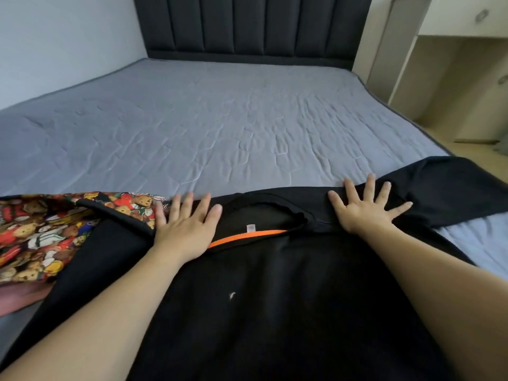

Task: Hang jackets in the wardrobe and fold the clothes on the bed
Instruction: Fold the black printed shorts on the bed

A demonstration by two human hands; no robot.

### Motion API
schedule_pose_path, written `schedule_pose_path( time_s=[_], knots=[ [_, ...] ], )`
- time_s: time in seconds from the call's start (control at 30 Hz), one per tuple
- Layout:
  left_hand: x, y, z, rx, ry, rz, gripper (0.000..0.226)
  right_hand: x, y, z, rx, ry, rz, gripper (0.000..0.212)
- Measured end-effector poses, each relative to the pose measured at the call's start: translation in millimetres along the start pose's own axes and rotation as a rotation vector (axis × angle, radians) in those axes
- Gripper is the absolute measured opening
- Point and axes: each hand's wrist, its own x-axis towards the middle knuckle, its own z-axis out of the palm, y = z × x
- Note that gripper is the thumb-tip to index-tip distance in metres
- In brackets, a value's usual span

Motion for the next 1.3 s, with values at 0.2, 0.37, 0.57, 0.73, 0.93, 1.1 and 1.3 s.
schedule_pose_path(
  time_s=[0.2,0.37,0.57,0.73,0.93,1.1,1.3],
  knots=[
    [0.3,9.2,-0.1,0.082,-0.027,-0.058,0.063,-33.8,-79.0,-3.4,0.155,-0.048,-0.197,0.079],
    [-6.5,-20.3,-8.1,-0.014,-0.013,-0.216,0.058,-39.0,-85.1,13.9,0.116,-0.017,-0.524,0.061],
    [-31.3,-72.9,-19.3,-0.103,0.141,-0.319,0.06,-30.4,-82.7,8.9,-0.03,-0.017,-0.584,0.063],
    [-39.0,-105.5,-30.5,0.387,0.324,0.087,0.061,-34.3,-77.4,-30.4,-0.263,-0.166,-0.628,0.083],
    [-61.8,-120.8,-39.8,0.692,0.337,0.255,0.038,-58.0,-89.8,-43.2,-0.422,-0.245,-0.491,0.081],
    [-50.8,-108.1,-46.6,0.293,0.266,0.284,0.046,-87.7,-174.2,-40.3,0.237,-0.099,-0.65,0.057],
    [-29.2,-138.2,-20.7,-0.01,0.21,-0.349,0.056,-112.6,-207.2,37.5,0.027,-0.003,-0.705,0.074]
  ],
)
